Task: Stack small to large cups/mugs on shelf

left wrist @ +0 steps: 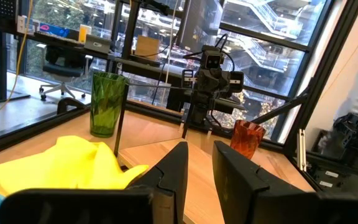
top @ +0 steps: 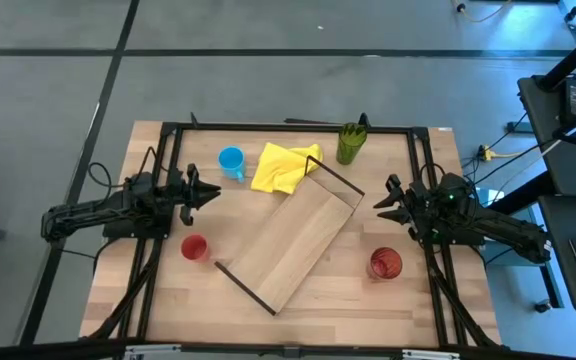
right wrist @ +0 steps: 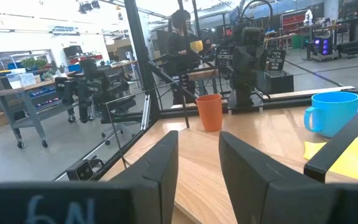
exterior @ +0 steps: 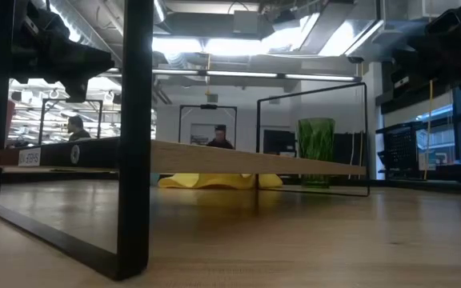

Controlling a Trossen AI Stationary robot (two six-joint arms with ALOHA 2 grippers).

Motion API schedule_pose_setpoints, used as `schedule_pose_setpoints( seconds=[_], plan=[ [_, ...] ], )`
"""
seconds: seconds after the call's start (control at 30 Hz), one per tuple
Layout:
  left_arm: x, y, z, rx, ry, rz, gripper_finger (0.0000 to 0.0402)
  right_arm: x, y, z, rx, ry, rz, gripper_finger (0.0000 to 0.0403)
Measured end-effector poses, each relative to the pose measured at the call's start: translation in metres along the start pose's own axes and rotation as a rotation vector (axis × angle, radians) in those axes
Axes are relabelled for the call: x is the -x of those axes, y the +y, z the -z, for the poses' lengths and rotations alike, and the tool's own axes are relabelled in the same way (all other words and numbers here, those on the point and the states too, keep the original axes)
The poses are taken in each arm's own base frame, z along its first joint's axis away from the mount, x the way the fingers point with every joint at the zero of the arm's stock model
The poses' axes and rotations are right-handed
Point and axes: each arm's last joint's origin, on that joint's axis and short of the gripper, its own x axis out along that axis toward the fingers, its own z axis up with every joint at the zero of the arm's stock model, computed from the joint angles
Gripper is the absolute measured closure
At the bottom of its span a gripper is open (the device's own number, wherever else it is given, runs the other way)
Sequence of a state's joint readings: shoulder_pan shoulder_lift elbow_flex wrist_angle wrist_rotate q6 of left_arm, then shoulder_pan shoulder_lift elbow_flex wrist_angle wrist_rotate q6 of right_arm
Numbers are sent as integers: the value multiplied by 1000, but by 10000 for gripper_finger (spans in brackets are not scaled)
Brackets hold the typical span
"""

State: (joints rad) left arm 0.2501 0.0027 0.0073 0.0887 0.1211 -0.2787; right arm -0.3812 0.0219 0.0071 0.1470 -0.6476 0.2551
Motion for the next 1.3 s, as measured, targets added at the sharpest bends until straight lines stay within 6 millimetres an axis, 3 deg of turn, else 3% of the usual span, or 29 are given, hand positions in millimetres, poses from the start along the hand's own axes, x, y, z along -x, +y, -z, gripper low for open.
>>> schedule_pose_setpoints(
  seconds=[0.33,0.5,0.67,0.83,1.0,1.13,1.3],
  plan=[
    [0,0,0,0,0,0,333,0,0,-1,-7,-10,-5,285],
    [0,0,0,0,0,0,333,0,1,-3,-346,-26,-11,285],
    [0,0,0,0,0,0,333,2,4,-20,-689,-189,-58,285],
    [0,0,0,0,0,0,333,12,20,-53,-553,-433,-232,285],
    [0,0,0,0,0,0,333,20,30,-97,-282,-626,-15,285],
    [0,0,0,0,0,0,333,11,28,-139,-142,-557,297,285],
    [0,0,0,0,0,0,333,-10,27,-203,49,-368,424,285]
  ],
)
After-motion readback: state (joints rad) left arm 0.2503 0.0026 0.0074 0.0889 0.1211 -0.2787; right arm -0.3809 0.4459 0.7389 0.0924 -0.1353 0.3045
